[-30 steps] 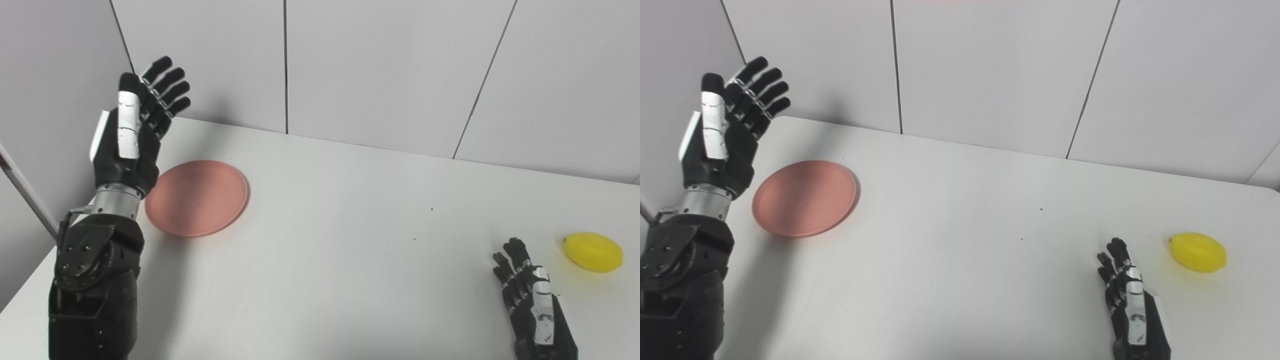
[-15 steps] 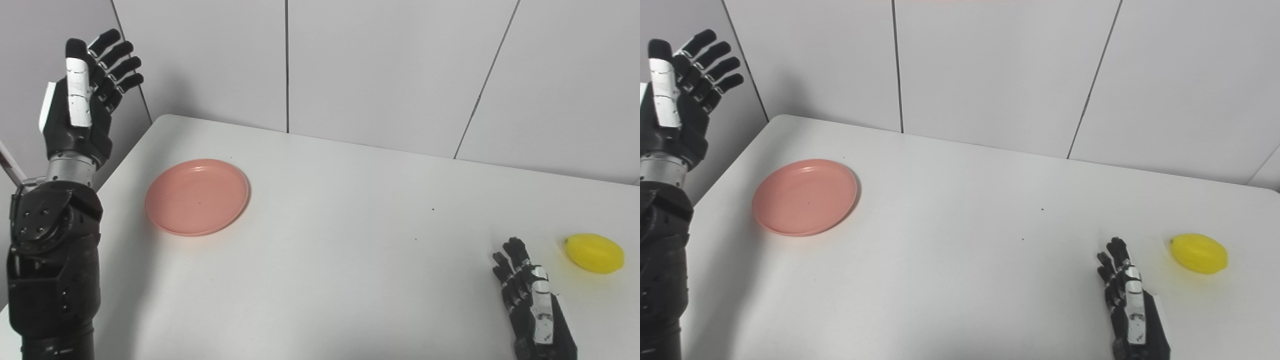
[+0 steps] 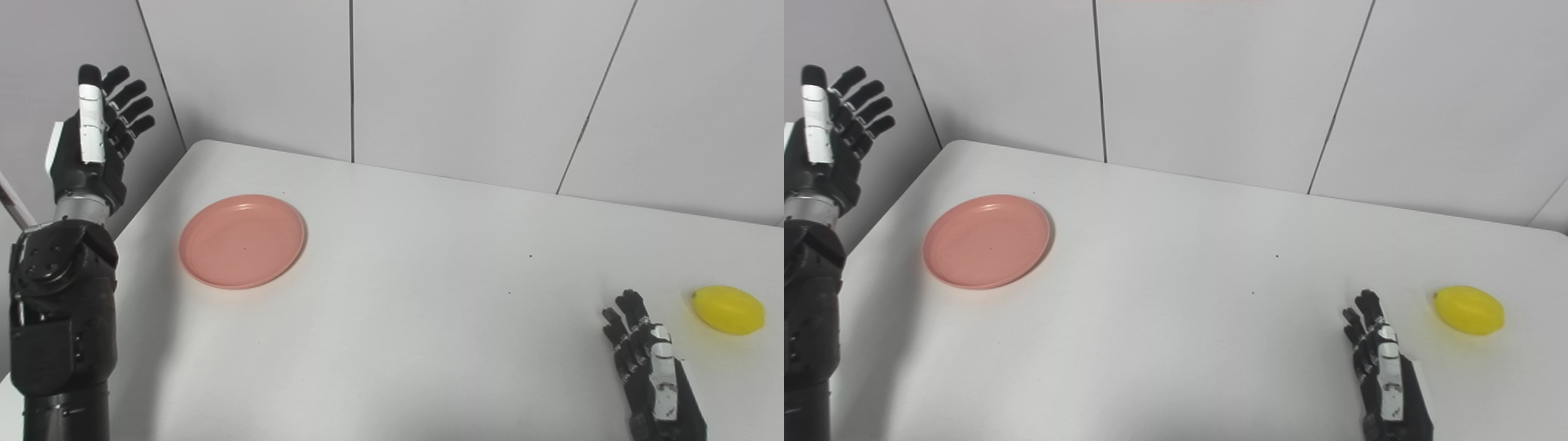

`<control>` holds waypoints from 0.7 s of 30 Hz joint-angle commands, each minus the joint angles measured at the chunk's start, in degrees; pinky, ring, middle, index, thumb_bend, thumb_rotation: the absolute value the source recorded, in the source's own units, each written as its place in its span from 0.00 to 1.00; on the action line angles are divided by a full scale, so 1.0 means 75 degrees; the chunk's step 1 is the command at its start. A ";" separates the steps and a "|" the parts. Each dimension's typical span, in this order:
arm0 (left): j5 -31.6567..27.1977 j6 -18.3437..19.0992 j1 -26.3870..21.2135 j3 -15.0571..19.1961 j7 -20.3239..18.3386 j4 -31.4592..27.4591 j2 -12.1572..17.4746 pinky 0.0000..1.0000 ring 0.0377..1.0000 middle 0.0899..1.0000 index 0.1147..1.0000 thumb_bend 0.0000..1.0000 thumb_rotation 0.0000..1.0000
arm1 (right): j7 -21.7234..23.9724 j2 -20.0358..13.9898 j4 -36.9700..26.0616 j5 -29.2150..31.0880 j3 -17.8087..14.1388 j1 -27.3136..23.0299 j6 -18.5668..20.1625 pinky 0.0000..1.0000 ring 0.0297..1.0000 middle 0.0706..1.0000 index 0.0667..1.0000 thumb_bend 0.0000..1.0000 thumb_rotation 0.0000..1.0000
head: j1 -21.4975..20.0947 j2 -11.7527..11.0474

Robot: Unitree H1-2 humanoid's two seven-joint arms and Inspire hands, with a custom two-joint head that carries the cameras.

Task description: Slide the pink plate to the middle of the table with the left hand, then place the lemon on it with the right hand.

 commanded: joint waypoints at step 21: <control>-0.0398 -0.2833 -0.0337 0.0101 -0.1527 0.3921 0.0374 0.81 0.83 0.81 0.84 1.00 0.79 | -0.0038 0.0145 0.0073 -0.0035 0.0089 0.0193 -0.0127 1.00 0.94 0.96 0.95 0.71 1.00 | -0.0085 0.0058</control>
